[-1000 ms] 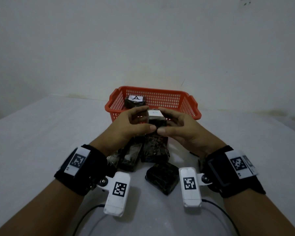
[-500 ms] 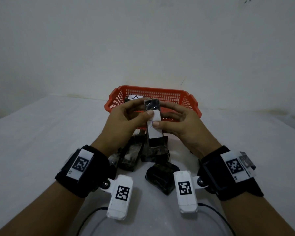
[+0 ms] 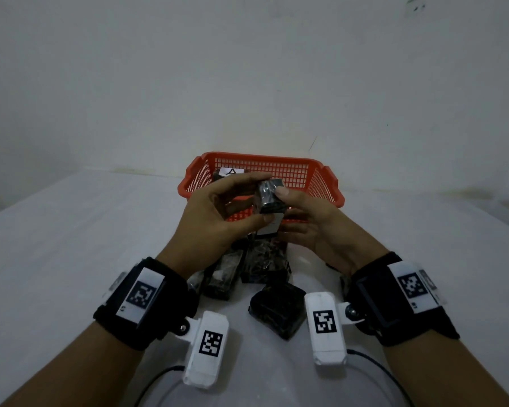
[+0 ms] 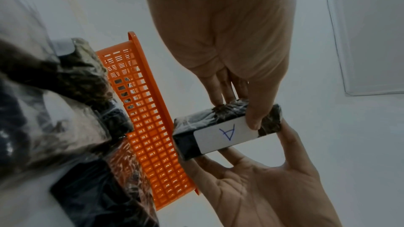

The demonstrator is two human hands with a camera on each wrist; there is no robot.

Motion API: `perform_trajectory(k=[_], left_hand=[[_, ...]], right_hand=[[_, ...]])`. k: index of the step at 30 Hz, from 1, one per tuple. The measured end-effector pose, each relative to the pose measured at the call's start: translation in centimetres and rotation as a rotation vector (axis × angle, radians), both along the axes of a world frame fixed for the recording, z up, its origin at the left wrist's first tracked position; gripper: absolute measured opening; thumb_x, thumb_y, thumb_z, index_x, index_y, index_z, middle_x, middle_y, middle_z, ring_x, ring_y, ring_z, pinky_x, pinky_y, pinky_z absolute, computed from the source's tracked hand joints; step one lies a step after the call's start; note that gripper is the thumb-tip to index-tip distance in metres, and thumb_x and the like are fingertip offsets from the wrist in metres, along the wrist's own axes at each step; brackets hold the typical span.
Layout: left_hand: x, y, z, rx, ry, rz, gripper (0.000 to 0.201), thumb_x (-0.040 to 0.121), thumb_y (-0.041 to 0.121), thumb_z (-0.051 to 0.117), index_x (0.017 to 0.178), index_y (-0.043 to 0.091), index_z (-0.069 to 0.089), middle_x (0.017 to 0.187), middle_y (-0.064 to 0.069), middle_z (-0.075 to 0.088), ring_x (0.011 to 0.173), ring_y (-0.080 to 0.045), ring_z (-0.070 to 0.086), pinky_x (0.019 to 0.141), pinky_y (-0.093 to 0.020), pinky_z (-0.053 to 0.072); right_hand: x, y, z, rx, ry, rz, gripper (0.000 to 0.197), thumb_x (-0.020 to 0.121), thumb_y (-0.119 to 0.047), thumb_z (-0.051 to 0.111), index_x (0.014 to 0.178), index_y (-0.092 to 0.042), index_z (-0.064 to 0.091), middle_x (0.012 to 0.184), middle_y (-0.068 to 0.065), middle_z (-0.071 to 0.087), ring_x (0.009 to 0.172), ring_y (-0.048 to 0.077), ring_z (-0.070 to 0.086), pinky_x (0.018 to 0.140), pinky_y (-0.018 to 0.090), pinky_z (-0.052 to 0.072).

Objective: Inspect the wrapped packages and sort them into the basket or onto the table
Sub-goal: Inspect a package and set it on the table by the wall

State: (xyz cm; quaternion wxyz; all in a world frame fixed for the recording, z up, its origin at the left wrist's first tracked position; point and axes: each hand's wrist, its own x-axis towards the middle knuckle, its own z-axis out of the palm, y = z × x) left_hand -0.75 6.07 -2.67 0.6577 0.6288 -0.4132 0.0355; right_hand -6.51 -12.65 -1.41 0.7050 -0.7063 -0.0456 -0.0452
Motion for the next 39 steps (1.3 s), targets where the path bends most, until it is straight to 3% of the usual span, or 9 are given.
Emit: perform_trajectory(k=[4,7,11,15,20,25,32,37,39], left_hand=[[0.2,0.1,0.0,0.139,0.088,0.008,0.068,0.084,0.036,0.081,0.144,0.028,0.052,0.14,0.009,0.063,0.132,-0.009,0.059,0.107,-0.038,0.052],[0.4,0.1,0.0,0.278,0.222,-0.074,0.044,0.091,0.059,0.06,0.133,0.045,0.062,0.133,0.012,0.068,0.125,-0.006,0.064,0.111,-0.044,0.048],[0.2,-0.2,0.3,0.218,0.328,-0.133,0.022,0.084,0.047,0.065,0.102,0.048,0.078,0.112,0.009,0.077,0.103,-0.006,0.071,0.099,-0.037,0.053],[0.6,0.0,0.0,0.201,0.334,-0.125,0.051,0.076,0.05,0.063,0.12,0.026,0.07,0.122,0.001,0.075,0.118,-0.015,0.069,0.104,-0.04,0.052],[0.4,-0.2,-0.1,0.217,0.358,-0.156,0.037,0.092,0.042,0.059,0.125,0.028,0.069,0.126,0.003,0.074,0.122,-0.012,0.067,0.109,-0.04,0.048],[0.4,-0.5,0.1,0.131,0.389,-0.116,0.024,0.091,0.04,0.059,0.102,0.038,0.08,0.113,0.006,0.078,0.109,-0.008,0.072,0.101,-0.039,0.05],[0.8,-0.4,-0.2,0.132,0.398,-0.141,0.031,0.092,0.035,0.059,0.115,0.023,0.075,0.12,0.0,0.076,0.116,-0.013,0.07,0.107,-0.043,0.05],[0.5,-0.3,-0.3,0.125,0.413,-0.174,0.033,0.093,0.035,0.056,0.118,0.024,0.074,0.126,-0.002,0.074,0.122,-0.016,0.068,0.106,-0.042,0.049],[0.5,-0.3,-0.2,0.072,0.473,-0.182,0.035,0.092,0.037,0.055,0.119,0.024,0.073,0.127,-0.007,0.073,0.121,-0.021,0.068,0.105,-0.042,0.051]], right_hand=[[0.5,-0.4,-0.3,0.048,-0.072,0.003,0.028,0.089,-0.032,0.076,0.105,-0.009,0.079,0.108,0.014,0.079,0.106,0.028,0.076,0.098,0.038,0.059],[0.5,-0.5,-0.2,0.051,-0.12,0.006,0.04,0.08,-0.03,0.073,0.109,-0.003,0.076,0.103,0.011,0.079,0.102,0.022,0.076,0.096,0.034,0.06],[0.7,-0.4,-0.4,0.017,-0.113,0.012,0.039,0.086,-0.026,0.079,0.116,-0.001,0.073,0.111,0.013,0.077,0.11,0.023,0.074,0.106,0.038,0.056],[0.8,-0.3,-0.4,-0.038,-0.059,0.027,0.044,0.085,-0.039,0.068,0.115,-0.007,0.073,0.113,0.009,0.077,0.114,0.021,0.072,0.102,0.035,0.057],[0.9,-0.7,-0.6,-0.031,-0.09,-0.009,0.038,0.084,-0.036,0.07,0.109,-0.008,0.075,0.107,0.008,0.078,0.111,0.023,0.074,0.105,0.043,0.056],[0.9,-0.7,-0.8,-0.03,-0.109,0.077,0.04,0.083,-0.024,0.08,0.119,-0.009,0.073,0.116,0.008,0.078,0.114,0.019,0.073,0.099,0.03,0.057],[1.3,-0.9,-1.2,-0.068,-0.148,0.067,0.058,0.075,-0.038,0.078,0.123,-0.005,0.071,0.126,0.019,0.073,0.123,0.031,0.068,0.113,0.047,0.049],[1.4,-0.9,-1.1,-0.062,-0.13,0.043,0.034,0.071,-0.043,0.079,0.097,-0.022,0.081,0.106,0.005,0.08,0.108,0.02,0.075,0.1,0.035,0.057],[1.4,-0.8,-1.1,-0.082,-0.126,0.04,0.035,0.075,-0.043,0.08,0.102,-0.02,0.08,0.107,0.006,0.08,0.109,0.02,0.075,0.098,0.033,0.058]])
